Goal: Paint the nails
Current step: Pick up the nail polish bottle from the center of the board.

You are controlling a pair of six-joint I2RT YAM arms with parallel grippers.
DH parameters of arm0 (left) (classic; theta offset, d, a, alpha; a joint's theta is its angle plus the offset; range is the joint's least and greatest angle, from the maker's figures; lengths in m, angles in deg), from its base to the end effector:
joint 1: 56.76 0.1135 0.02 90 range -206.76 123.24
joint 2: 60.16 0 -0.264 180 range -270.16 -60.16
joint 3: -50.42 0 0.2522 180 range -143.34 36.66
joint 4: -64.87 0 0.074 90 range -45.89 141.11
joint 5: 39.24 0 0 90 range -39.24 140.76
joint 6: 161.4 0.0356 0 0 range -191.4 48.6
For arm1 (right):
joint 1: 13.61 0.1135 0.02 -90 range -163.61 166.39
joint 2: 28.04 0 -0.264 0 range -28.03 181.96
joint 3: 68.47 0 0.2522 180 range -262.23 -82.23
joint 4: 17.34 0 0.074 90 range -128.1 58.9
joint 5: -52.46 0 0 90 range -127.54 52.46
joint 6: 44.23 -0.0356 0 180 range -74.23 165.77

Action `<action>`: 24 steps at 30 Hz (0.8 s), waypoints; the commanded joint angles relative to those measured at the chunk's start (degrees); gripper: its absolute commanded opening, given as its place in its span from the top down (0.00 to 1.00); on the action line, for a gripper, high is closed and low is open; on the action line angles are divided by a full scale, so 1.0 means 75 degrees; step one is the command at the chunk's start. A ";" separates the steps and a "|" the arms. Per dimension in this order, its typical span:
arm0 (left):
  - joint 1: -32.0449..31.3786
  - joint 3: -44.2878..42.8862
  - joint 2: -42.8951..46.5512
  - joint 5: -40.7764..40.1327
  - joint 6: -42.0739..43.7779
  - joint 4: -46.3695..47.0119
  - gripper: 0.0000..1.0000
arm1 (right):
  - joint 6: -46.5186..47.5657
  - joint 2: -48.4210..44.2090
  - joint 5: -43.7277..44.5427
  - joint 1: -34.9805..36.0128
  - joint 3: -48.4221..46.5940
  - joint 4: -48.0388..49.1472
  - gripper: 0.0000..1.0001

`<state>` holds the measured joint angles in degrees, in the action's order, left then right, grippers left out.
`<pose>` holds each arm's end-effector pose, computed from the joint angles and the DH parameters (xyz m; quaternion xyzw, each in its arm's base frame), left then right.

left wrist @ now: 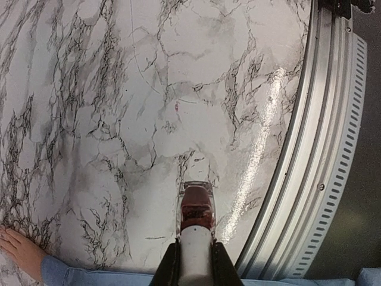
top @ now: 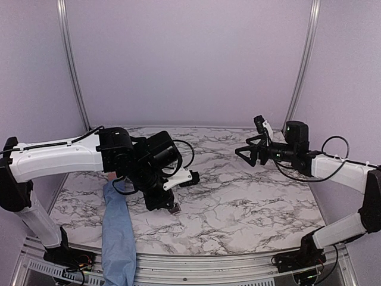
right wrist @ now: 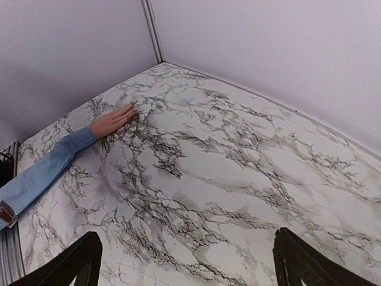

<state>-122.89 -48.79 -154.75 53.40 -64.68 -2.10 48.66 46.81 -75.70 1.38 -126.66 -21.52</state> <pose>0.1374 -0.3146 0.2999 0.5808 0.7778 -0.1378 0.1964 0.2724 0.0957 0.2597 -0.3042 0.7398 0.3242 0.5050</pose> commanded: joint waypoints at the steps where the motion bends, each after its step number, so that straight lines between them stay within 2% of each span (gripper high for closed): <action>1: 0.0257 -0.0148 0.0614 0.0220 -0.0106 -0.0341 1.00 | 0.0433 -0.0504 -0.0424 0.0437 -0.0308 0.0463 0.02; 4: 0.0411 -0.0008 0.0887 0.0226 0.0126 -0.0226 1.00 | -0.0046 -0.0767 -0.0761 0.0457 -0.0330 0.0767 0.02; 9: 0.0676 0.0340 0.1223 0.0491 0.0548 0.0183 1.00 | -0.1373 -0.1153 -0.0265 0.0449 -0.0257 0.1293 0.02; 12: 0.0867 0.0450 0.1419 0.0699 0.0702 0.0383 1.00 | -0.1608 -0.1019 -0.0757 0.0472 -0.0597 0.0825 0.02; 16: 0.1048 0.0489 0.1656 0.0793 0.0902 0.0608 1.00 | -0.1215 -0.0695 -0.1706 0.0696 -0.1094 -0.0186 0.01; 20: 0.1071 0.0273 0.1621 0.0931 0.1096 0.0700 1.00 | 0.0027 -0.1350 -0.0865 0.1592 -0.0863 -0.0573 0.02; 24: 0.1071 0.0059 0.1469 0.1115 0.1248 0.0785 1.00 | 0.0333 -0.1675 -0.0789 0.2049 -0.0501 -0.0481 0.02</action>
<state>-114.97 -45.58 -143.71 59.10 -57.53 1.68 46.10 37.37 -82.86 13.64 -131.69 -23.59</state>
